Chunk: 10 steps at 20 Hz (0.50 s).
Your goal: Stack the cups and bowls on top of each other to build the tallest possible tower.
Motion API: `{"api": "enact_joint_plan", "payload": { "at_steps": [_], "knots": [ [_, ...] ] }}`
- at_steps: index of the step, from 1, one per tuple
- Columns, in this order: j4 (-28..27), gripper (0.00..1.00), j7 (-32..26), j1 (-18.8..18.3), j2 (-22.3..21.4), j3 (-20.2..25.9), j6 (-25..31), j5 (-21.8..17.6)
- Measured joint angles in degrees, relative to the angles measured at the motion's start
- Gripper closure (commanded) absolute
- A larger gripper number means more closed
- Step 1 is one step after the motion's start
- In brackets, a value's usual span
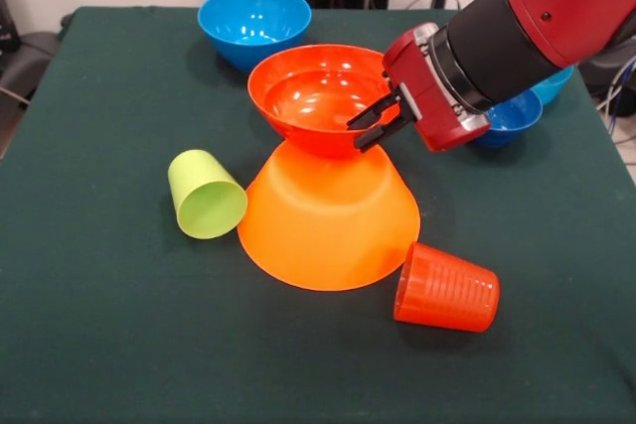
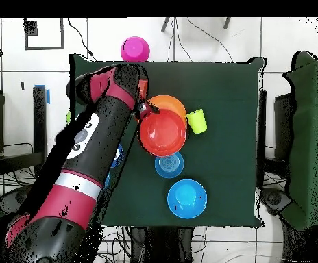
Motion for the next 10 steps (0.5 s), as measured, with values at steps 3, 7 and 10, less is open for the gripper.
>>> {"api": "enact_joint_plan", "payload": {
  "at_steps": [3,7,10],
  "knots": [
    [-0.1,1.00,0.0,0.0,-0.1,0.0,0.8,0.0],
    [-0.1,1.00,0.0,-0.1,-0.8,0.0,1.4,0.0],
    [-0.1,1.00,0.0,-0.2,-1.2,0.0,1.4,0.0]
  ]
}}
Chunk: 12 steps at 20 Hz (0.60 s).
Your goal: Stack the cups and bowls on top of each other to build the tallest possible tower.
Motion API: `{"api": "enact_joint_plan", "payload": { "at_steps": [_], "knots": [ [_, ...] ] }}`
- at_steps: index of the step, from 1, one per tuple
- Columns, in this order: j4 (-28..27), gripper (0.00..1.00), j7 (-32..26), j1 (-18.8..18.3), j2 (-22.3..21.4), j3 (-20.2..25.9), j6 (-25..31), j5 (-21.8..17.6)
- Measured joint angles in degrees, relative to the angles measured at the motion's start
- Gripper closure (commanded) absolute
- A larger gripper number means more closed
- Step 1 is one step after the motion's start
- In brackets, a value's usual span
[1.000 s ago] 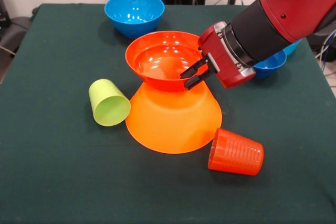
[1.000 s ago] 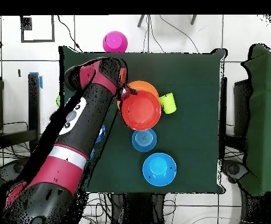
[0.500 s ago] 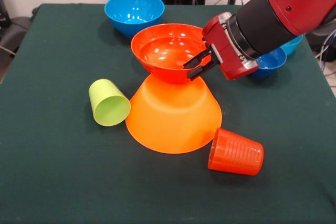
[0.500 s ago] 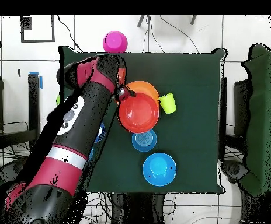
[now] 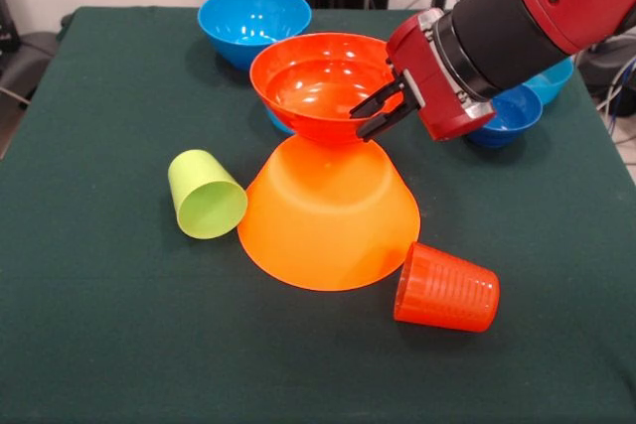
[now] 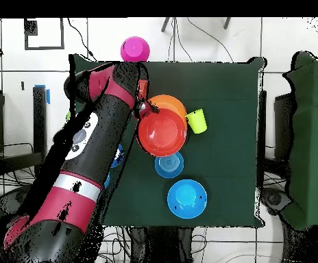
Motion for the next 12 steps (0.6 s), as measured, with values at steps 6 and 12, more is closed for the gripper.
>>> {"api": "enact_joint_plan", "payload": {
  "at_steps": [6,12],
  "knots": [
    [-0.8,1.00,0.0,-0.8,0.1,0.0,0.0,0.0],
    [-1.8,1.00,0.0,-1.9,0.2,0.0,0.0,0.0]
  ]
}}
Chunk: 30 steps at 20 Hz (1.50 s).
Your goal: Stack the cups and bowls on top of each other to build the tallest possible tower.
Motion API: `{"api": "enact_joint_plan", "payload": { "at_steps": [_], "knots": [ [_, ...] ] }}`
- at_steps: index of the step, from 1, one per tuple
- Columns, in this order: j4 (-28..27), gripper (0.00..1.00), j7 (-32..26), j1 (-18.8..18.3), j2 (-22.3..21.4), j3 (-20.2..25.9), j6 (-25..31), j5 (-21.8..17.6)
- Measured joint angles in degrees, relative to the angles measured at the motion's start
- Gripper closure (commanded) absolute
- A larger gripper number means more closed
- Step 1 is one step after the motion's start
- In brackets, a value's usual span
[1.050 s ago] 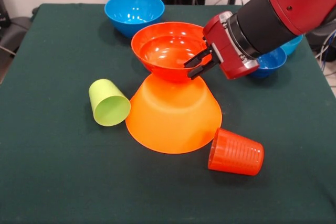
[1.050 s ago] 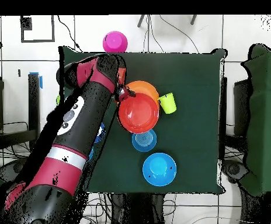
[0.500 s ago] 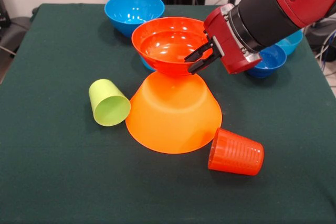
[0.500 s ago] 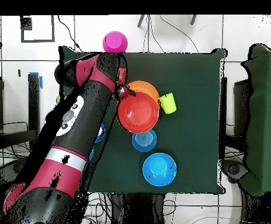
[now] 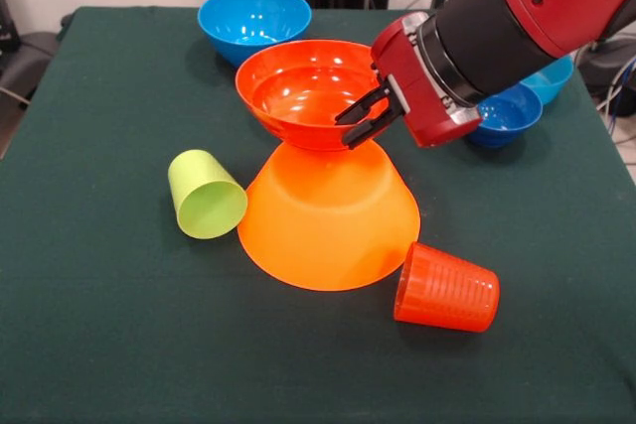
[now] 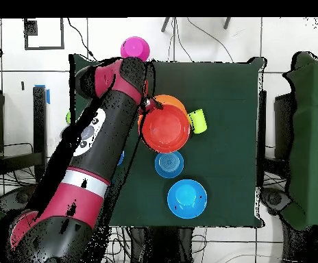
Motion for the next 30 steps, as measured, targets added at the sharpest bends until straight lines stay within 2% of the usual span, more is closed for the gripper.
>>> {"api": "enact_joint_plan", "payload": {
  "at_steps": [20,25,30],
  "knots": [
    [-1.2,1.00,0.0,-0.6,0.3,0.0,0.0,0.0],
    [-4.1,1.00,0.0,-0.9,0.7,0.0,1.0,0.2],
    [-9.7,1.00,0.0,-2.8,2.0,-0.1,4.3,1.4]
  ]
}}
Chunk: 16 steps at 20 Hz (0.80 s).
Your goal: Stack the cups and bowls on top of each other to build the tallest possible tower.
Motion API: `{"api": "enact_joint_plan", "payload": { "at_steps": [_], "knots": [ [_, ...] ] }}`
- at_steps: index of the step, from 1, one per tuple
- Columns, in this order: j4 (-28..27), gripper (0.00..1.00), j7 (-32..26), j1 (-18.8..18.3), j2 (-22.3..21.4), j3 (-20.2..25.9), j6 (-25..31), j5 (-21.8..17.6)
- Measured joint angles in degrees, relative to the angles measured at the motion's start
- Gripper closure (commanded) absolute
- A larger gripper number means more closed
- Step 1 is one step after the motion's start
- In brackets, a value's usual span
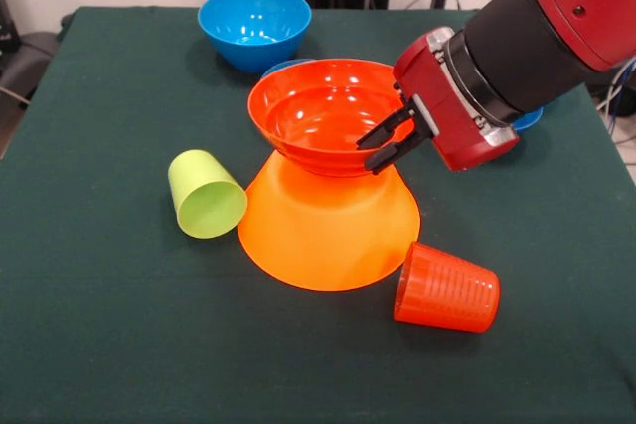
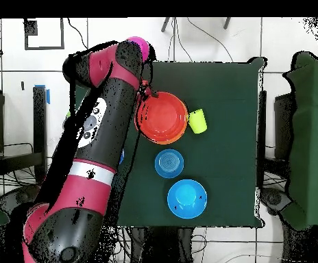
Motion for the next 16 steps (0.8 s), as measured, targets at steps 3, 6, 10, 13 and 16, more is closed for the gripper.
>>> {"api": "enact_joint_plan", "payload": {
  "at_steps": [3,6,10,13,16],
  "knots": [
    [-1.8,1.00,0.0,-0.8,0.6,0.0,0.9,0.5],
    [-2.2,1.00,0.0,-0.9,0.8,0.0,0.9,0.5],
    [-2.1,1.00,0.0,-0.9,1.0,0.0,0.9,0.5],
    [-2.1,1.00,0.0,-0.9,1.0,0.0,0.9,0.5],
    [-1.8,1.00,0.0,-0.8,0.9,0.0,0.9,0.5]
  ]
}}
